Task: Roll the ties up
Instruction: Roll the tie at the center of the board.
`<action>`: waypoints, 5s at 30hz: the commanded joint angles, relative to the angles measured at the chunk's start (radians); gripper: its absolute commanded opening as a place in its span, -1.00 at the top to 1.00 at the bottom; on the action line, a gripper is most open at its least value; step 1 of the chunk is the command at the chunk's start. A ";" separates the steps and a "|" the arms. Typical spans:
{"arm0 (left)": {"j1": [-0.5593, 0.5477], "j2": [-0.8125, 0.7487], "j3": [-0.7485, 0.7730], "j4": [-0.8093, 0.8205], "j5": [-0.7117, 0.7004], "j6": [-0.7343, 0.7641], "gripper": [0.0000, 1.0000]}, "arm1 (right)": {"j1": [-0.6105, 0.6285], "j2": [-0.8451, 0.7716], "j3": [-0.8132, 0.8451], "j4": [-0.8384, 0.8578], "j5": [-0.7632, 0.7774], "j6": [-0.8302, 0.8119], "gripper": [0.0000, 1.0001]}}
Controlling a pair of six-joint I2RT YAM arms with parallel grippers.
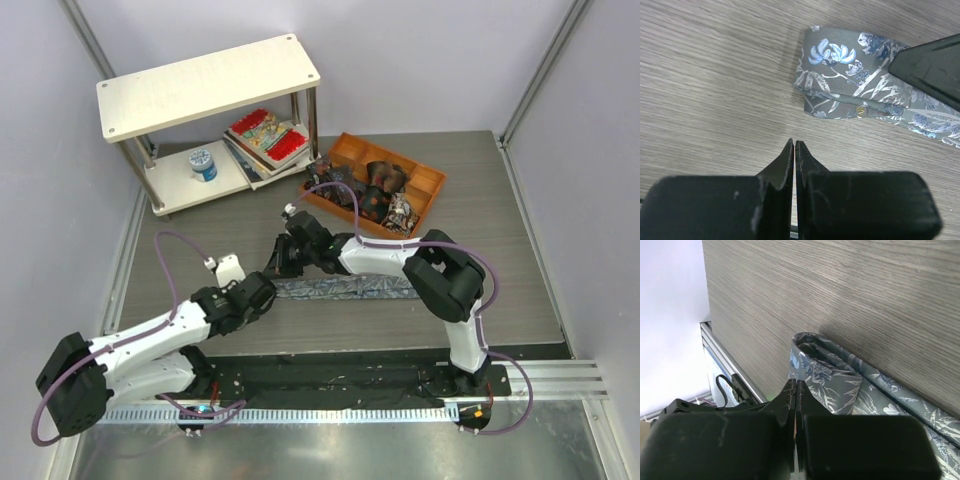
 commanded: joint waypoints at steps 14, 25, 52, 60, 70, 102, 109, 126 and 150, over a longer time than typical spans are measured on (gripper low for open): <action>-0.002 0.181 0.025 0.155 -0.115 -0.028 0.97 | 0.010 -0.045 -0.093 0.009 0.046 -0.008 0.98; 0.010 0.285 0.059 0.207 -0.193 -0.038 0.96 | 0.009 -0.072 -0.136 -0.008 0.063 -0.012 0.98; 0.033 0.212 0.053 0.179 -0.178 -0.026 0.63 | -0.057 -0.131 -0.039 0.024 -0.040 -0.009 0.64; 0.033 0.186 0.011 0.187 -0.112 -0.072 0.70 | -0.108 0.123 0.346 -0.250 -0.017 -0.104 0.43; 0.030 0.207 0.011 0.254 -0.087 -0.054 0.70 | -0.094 0.277 0.400 -0.219 -0.080 -0.088 0.44; 0.100 0.420 0.117 0.253 -0.165 -0.012 0.71 | -0.095 0.130 0.218 -0.149 -0.106 -0.072 0.50; 0.102 0.394 0.114 0.248 -0.161 -0.011 0.71 | -0.151 0.001 0.149 -0.153 -0.066 -0.094 0.39; 0.102 0.359 0.119 0.239 -0.133 -0.018 0.69 | -0.066 -0.237 -0.279 0.184 -0.002 0.144 0.98; 0.100 0.214 0.059 0.181 -0.109 0.003 0.65 | -0.043 -0.059 -0.307 0.209 0.113 0.169 0.98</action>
